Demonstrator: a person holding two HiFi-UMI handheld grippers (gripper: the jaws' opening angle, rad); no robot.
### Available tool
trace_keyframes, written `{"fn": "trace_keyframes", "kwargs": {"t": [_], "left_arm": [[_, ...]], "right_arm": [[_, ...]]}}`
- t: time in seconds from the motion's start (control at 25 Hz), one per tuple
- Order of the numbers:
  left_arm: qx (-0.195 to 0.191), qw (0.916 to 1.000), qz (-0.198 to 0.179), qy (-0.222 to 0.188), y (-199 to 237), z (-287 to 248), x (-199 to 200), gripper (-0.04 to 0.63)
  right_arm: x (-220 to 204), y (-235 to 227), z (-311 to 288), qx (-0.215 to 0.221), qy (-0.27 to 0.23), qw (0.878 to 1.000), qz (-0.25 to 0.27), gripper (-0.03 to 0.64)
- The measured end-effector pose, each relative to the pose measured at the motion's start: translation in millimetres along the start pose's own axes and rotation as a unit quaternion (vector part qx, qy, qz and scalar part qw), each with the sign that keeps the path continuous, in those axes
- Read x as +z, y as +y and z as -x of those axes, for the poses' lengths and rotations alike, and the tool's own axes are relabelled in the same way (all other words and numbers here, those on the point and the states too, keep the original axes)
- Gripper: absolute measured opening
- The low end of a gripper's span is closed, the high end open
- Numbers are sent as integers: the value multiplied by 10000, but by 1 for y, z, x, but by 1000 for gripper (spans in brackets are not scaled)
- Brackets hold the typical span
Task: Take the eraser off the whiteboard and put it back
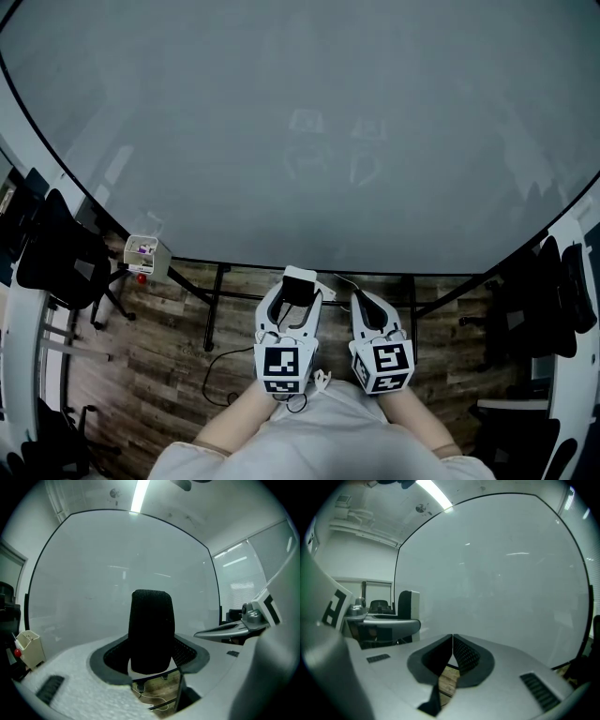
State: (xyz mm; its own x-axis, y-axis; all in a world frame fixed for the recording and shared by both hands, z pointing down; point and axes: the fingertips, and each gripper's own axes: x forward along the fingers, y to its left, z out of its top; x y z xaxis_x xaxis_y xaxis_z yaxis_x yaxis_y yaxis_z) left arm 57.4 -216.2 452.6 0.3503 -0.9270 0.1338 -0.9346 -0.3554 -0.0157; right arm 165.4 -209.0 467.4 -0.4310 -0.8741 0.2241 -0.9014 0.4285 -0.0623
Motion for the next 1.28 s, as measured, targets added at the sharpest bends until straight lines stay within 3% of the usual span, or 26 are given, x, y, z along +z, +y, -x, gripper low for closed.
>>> {"fn": "trace_keyframes", "kwargs": {"t": [0.44, 0.76, 1.12, 1.28], "left_arm": [[-50, 9999, 128, -10, 2, -4, 1, 262], [-5, 9996, 139, -256, 15, -21, 40, 262], [53, 9980, -272, -560, 26, -54, 84, 262], [96, 9988, -108, -470, 34, -71, 90, 262]], "right_arm": [[-4, -2, 3, -51, 42, 10000, -48, 28], [2, -6, 0, -79, -1, 10000, -30, 28], [10, -13, -11, -69, -35, 10000, 8, 28], [11, -12, -15, -56, -12, 10000, 29, 28]]}}
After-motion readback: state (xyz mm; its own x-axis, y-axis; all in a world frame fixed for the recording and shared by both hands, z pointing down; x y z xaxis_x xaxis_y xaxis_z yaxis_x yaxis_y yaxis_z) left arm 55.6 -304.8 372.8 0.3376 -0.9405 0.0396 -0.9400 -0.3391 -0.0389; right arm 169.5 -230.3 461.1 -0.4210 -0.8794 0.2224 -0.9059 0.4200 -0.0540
